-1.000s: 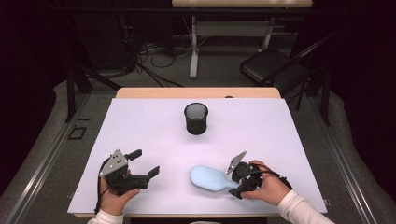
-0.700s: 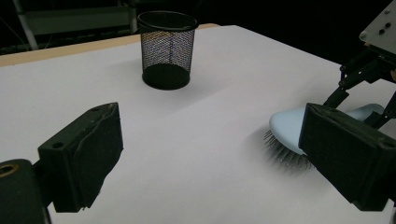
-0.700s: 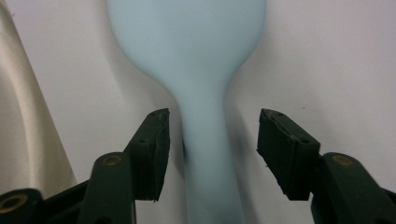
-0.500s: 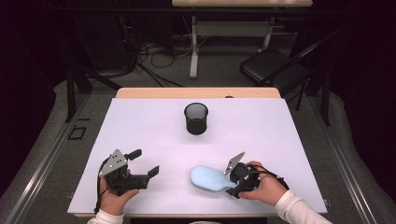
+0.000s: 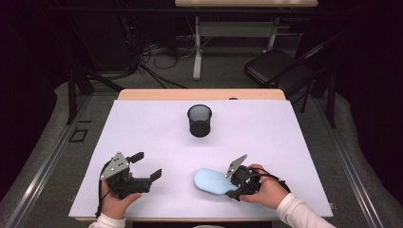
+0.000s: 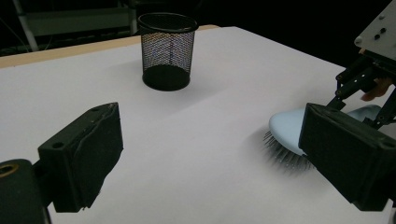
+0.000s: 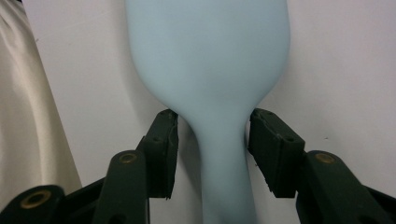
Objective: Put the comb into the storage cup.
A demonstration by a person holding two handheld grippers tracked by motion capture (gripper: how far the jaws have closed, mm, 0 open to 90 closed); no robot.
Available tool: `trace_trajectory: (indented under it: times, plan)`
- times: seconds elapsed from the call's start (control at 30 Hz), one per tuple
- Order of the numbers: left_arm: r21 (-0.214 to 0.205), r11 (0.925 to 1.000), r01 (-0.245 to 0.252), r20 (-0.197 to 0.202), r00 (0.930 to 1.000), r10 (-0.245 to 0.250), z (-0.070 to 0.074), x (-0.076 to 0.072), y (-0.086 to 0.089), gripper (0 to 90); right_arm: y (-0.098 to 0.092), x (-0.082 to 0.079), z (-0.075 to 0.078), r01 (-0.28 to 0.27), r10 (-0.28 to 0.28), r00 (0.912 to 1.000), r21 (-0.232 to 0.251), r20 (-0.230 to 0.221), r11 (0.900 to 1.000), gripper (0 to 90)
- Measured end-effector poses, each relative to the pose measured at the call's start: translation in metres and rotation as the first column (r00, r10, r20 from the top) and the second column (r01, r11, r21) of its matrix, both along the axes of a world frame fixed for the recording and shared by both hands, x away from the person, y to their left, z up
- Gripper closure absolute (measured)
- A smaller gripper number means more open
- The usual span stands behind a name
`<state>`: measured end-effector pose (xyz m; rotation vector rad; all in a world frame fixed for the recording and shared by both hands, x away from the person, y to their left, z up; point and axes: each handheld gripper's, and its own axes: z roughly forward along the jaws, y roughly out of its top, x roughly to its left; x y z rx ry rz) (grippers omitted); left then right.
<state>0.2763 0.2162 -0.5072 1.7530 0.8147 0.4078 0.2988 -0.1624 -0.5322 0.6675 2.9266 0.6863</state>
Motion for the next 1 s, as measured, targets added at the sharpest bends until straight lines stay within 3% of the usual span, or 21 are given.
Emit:
trace_trajectory:
  times: [0.3, 1.0]
  plan:
    - [-0.001, 1.0, 0.001, -0.001, 1.0, -0.001, -0.0002, 0.0002, 0.0001, 6.5, 0.0044, -0.0007, -0.0039, -0.028, 0.028, 0.9994, -0.023, 0.021, 0.9994, 54.6]
    - [0.005, 1.0, 0.001, -0.006, 1.0, -0.001, -0.0002, 0.0002, -0.0002, 6.6, 0.0028, -0.0011, -0.0044, -0.043, 0.043, 0.9986, -0.006, 0.032, 0.999, 62.5]
